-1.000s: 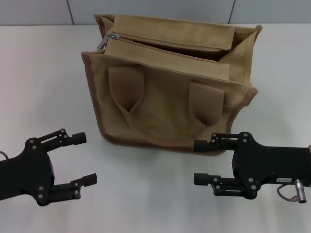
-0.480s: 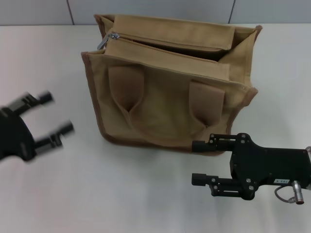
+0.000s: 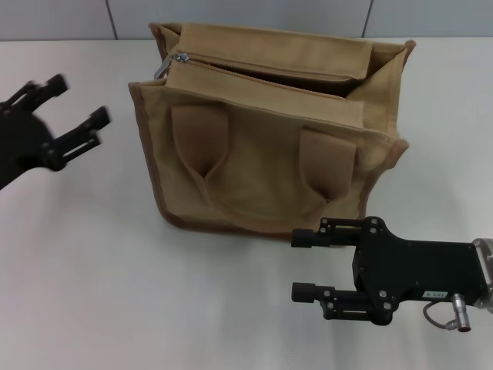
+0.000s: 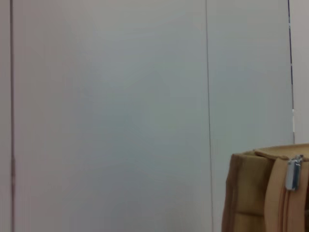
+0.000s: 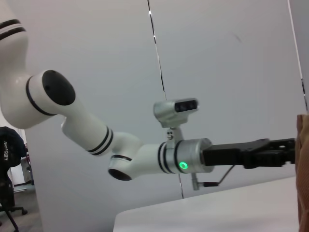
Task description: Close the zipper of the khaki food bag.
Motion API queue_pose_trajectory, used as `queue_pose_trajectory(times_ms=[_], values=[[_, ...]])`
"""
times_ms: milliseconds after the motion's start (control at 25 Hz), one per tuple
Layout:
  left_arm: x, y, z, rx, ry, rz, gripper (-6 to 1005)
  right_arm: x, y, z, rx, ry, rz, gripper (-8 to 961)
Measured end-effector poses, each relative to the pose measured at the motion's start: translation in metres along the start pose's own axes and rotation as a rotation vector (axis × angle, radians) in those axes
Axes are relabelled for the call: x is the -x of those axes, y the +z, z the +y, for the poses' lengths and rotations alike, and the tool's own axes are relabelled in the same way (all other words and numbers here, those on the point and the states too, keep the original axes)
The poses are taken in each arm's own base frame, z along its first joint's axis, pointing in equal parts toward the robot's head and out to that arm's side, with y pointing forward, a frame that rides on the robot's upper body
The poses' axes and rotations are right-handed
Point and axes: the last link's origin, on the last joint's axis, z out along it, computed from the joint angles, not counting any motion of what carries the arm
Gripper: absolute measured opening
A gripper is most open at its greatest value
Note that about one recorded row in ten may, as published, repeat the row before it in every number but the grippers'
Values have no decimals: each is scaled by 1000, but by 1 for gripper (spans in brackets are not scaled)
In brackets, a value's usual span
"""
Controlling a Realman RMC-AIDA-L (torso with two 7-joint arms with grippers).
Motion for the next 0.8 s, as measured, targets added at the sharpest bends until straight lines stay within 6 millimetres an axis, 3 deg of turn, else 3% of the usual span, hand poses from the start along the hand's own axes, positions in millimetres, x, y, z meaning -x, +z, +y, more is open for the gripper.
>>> queue_pose_trajectory(times_ms=[120, 240, 400, 440, 600, 800], values=[[-2, 16, 5, 61, 4, -9, 823, 0, 2, 1, 5, 4, -4, 639], [-1, 33, 27, 240, 11, -50, 822, 0, 3, 1, 8, 8, -6, 639], [-6, 34, 42, 339, -9, -16, 822, -1, 2, 2, 6, 12, -9, 639], [-16, 28, 53, 417, -38, 45, 822, -2, 3, 3, 6, 17, -12, 639], [-23, 21, 53, 421, -43, 104, 821, -3, 2, 3, -1, 14, -10, 639], [-13, 19, 37, 266, -65, 74, 820, -5, 4, 2, -9, 19, -5, 639]])
